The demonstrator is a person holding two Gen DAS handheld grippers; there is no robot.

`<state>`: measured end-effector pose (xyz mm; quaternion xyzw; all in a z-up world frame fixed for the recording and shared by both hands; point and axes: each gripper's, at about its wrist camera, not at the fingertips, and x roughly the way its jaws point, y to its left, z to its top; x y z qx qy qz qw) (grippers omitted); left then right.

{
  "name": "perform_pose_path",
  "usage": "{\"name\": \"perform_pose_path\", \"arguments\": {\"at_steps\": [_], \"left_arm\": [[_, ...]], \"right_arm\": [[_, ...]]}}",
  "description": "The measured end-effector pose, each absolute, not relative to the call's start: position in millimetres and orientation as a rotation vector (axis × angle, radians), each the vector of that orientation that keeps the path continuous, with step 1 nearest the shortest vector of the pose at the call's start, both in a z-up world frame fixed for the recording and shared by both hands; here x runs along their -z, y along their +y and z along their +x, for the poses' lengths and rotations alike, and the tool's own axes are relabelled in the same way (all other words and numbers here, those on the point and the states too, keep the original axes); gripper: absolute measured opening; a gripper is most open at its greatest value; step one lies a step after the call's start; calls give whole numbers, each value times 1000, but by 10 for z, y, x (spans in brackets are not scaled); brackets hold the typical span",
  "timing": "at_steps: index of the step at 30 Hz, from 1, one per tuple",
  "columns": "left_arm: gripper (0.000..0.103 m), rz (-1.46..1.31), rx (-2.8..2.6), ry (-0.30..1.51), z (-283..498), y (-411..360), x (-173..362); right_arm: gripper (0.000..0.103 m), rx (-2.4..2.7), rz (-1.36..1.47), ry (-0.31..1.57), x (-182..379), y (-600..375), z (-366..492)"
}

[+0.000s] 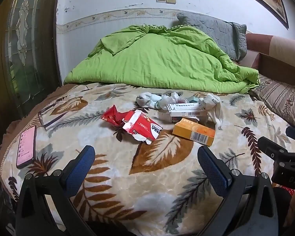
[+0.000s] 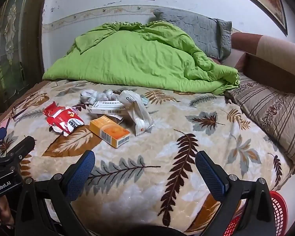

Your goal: Collect trash

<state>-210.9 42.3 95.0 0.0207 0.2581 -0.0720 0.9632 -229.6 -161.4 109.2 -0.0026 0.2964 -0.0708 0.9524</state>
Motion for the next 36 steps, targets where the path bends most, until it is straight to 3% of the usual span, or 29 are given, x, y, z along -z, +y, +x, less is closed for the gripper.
{"name": "perform_pose_path", "arguments": {"at_steps": [27,32,34,36], "left_arm": [[103,41,148,528,-2104,421,-957],[103,-2,168,596,-1987,474,-893],[103,-40,180,642,-1873,517,-864],[103,-84,194,691,-1719,566,-842]], "right_arm": [[103,136,0,603,-1083,-1593,-2292],[103,36,53,649,-960,-1572,-2250],[101,-27,109,700,-936,-1643,-2146],[91,-123,234,763,-926,-1725,-2046]]}}
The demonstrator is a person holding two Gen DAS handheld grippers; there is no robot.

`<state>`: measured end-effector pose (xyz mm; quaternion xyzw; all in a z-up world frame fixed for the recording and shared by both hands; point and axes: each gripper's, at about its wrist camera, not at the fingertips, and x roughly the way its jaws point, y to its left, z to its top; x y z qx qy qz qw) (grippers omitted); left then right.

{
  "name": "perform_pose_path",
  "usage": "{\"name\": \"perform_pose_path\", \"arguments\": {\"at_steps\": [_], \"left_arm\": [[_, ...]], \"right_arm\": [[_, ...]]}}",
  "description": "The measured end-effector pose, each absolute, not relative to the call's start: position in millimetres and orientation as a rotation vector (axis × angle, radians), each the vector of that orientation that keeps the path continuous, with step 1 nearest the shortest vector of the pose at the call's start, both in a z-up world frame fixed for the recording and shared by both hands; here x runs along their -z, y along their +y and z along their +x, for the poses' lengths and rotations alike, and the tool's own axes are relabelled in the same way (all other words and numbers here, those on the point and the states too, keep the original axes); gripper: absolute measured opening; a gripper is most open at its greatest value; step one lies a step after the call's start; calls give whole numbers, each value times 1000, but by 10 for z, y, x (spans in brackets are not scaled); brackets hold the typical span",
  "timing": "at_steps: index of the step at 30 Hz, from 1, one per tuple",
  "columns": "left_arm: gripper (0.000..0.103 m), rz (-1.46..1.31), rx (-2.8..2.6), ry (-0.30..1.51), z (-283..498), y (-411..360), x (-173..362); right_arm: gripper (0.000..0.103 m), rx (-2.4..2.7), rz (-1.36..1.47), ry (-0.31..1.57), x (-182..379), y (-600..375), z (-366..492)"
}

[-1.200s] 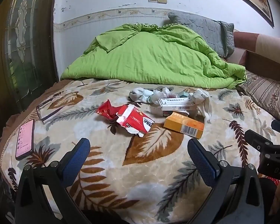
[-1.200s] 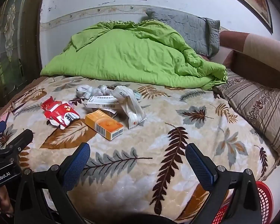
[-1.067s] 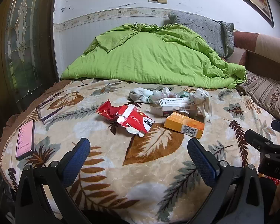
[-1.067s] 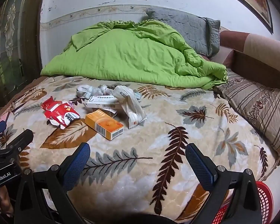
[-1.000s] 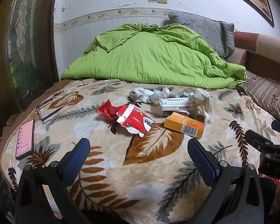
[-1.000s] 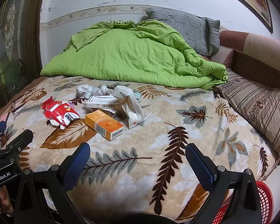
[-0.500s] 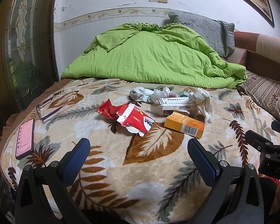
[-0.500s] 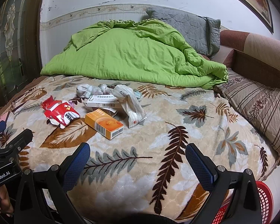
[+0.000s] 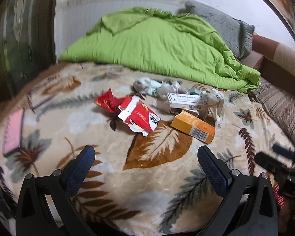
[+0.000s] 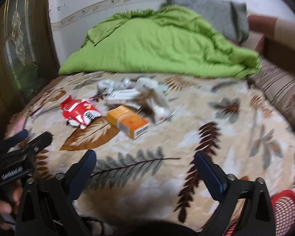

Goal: Collect trash
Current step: 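Grasp the red-and-white box with the left gripper while the right gripper grasps the white plastic bag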

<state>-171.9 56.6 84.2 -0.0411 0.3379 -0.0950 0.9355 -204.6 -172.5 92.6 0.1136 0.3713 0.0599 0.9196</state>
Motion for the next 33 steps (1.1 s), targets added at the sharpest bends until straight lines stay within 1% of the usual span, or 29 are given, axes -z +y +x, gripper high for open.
{"name": "perform_pose_path", "arguments": {"at_steps": [1,3,7,8,10,11,12,16,17,18,19,20,22,26,27,29,30,31,32,33], "left_arm": [[103,-109,196,726,-1622,595,-819],[103,-175,195,787,-1405,669,-776],[103,-284,177,863,-958,796,-658],[101,-309,177,880,-844,814,-618],[87,-343,174,908,-672,822,-553],[76,-362,188,928,-590,807,-516],[70,-373,197,943,-529,789,-491],[64,-366,180,947,-397,697,-393],[56,-361,183,955,-366,683,-360],[45,-361,193,965,-344,666,-335],[42,-359,205,974,-317,654,-314],[41,-351,208,977,-298,627,-299],[35,-341,212,966,-295,616,-298],[25,-312,240,937,-331,553,-330],[20,-314,247,931,-335,532,-334],[16,-303,266,930,-337,489,-336],[15,-301,270,929,-335,476,-339],[14,-298,272,925,-338,468,-345],[14,-298,272,919,-342,468,-353],[12,-297,271,913,-348,466,-364]], "right_arm": [[89,-134,225,774,-938,-1758,-2010],[80,-156,223,789,-949,-1787,-1958],[72,-137,122,802,-928,-1786,-1809],[68,-141,115,805,-925,-1796,-1772],[64,-147,99,817,-917,-1828,-1658],[60,-153,93,822,-916,-1845,-1593],[57,-155,88,820,-922,-1860,-1542],[57,-145,17,771,-971,-1908,-1309],[57,-154,2,766,-966,-1922,-1228],[57,-158,-11,768,-949,-1932,-1149],[57,-152,-24,773,-916,-1951,-1052],[57,-151,-31,784,-874,-1968,-948],[57,-158,-40,793,-801,-1979,-781],[57,-147,-89,758,-708,-1962,-526],[57,-146,-87,749,-697,-1964,-472],[57,-143,-80,759,-659,-1980,-363],[55,-145,-73,765,-645,-1988,-331],[48,-153,-57,762,-637,-2004,-315],[39,-158,-44,759,-627,-2012,-321],[38,-160,-29,758,-624,-2027,-324]]}}
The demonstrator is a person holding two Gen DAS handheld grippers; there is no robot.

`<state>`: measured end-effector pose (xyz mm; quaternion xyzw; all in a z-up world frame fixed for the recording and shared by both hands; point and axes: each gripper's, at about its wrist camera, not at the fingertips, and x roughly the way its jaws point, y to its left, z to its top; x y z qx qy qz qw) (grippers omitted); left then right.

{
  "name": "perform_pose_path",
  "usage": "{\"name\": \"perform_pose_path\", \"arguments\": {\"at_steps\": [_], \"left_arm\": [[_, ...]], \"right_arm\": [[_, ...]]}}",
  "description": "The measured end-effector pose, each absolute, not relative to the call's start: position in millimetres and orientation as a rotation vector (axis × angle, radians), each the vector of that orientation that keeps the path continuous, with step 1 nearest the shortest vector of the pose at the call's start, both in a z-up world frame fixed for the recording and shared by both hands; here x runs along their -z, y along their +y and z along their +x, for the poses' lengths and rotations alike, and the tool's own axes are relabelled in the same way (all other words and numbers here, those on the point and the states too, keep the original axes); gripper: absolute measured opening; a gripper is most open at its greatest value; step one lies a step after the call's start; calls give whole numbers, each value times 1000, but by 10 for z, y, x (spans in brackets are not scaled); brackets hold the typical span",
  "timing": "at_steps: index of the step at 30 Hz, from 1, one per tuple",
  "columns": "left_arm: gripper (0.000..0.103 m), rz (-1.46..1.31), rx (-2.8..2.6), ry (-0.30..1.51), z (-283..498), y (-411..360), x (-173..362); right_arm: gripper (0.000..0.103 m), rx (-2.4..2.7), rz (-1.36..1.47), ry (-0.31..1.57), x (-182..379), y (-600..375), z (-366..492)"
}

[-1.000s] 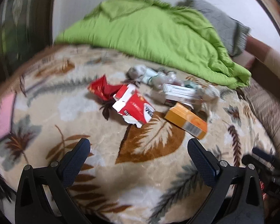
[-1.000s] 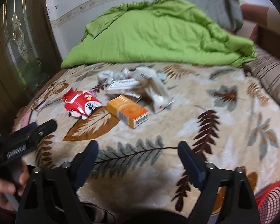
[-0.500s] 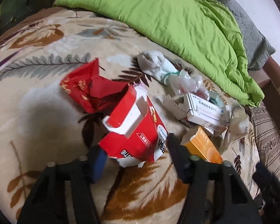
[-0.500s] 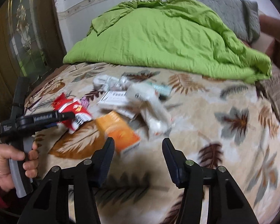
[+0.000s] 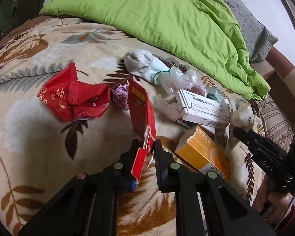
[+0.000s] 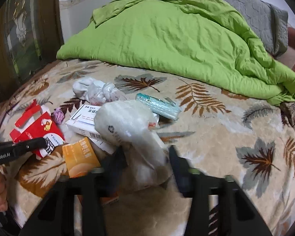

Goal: Collect trash
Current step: 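Grasp the red-and-white box with the left gripper while the right gripper grasps the white plastic bag, then carry the red box and white bag to the red basket and release both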

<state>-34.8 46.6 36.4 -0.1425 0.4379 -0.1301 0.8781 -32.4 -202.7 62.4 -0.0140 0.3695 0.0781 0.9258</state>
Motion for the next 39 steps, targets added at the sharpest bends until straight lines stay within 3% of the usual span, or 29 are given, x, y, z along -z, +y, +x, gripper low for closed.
{"name": "perform_pose_path", "arguments": {"at_steps": [4,19,32,39], "left_arm": [[5,-278,268,873,-383,465,-431],[5,-84,512,657,-960,-2,-876],[5,93,1098,662,-2169,-1511,-1350],[5,153,1331,783,-2730,-2404,-1234]], "right_arm": [[36,-155,15,723,-676,-2071,-464],[36,-143,328,648,-1098,-2489,-1548],[36,186,541,643,-1175,-3722,-3355],[36,334,646,641,-1060,-4212,-4117]]}}
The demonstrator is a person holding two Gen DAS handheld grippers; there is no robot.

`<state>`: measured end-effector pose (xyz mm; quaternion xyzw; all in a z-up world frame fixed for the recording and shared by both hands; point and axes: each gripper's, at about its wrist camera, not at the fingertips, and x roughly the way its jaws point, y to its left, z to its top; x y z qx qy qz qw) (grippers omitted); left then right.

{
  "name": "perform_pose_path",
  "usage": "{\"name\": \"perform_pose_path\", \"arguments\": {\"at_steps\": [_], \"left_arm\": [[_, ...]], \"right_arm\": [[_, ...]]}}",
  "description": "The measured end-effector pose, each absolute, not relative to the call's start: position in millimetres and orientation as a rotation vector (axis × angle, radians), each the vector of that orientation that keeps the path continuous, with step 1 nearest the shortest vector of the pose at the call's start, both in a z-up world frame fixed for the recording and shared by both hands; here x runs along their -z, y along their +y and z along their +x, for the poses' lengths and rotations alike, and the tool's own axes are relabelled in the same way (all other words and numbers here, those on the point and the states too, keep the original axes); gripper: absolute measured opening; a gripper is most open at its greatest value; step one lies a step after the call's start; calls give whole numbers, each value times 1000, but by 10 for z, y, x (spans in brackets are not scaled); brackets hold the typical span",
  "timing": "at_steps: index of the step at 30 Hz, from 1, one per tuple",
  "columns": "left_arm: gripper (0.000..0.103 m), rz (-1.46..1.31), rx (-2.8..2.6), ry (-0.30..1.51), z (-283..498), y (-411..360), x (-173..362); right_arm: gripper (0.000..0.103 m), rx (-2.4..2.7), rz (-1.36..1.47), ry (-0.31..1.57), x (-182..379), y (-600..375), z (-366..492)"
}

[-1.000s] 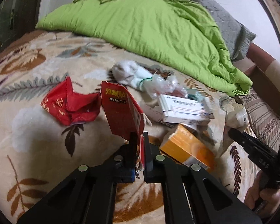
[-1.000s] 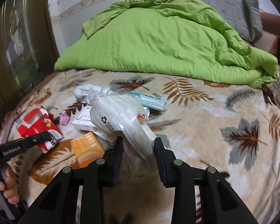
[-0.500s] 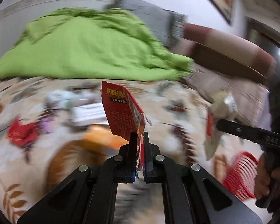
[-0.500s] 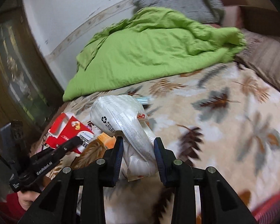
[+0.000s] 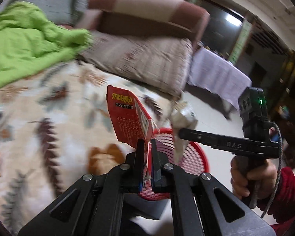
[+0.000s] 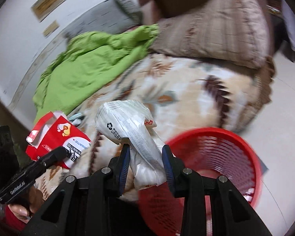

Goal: Collect trash
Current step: 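Carry the red box and white bag to the red basket and release both, then grasp the red wrapper with the left gripper while the right gripper approaches the orange box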

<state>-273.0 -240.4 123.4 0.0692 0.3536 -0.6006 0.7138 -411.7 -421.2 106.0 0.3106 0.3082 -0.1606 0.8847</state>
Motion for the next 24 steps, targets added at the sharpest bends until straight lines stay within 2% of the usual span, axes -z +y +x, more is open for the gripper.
{"name": "perform_pose_path", "arguments": {"at_steps": [5,7,8,9,15,24], "left_arm": [[7,248,1397,854,-3064,-2801,-1047],[23,276,1392,881,-3085,-2903,-988],[48,272,1388,892,-3076,-2940,-964],[65,263,1383,899,-3060,-2958,-952],[65,212,1328,894,-2933,-2885,-989],[65,98,1070,801,-2416,-2034,-1226]], "right_arm": [[43,401,708,643,-910,-4432,-4421],[49,414,730,652,-857,-4479,-4475],[52,429,734,652,-839,-4500,-4505],[53,435,741,651,-824,-4535,-4535],[53,417,741,622,-894,-4538,-4507],[53,236,651,621,-1087,-4078,-3897]]}}
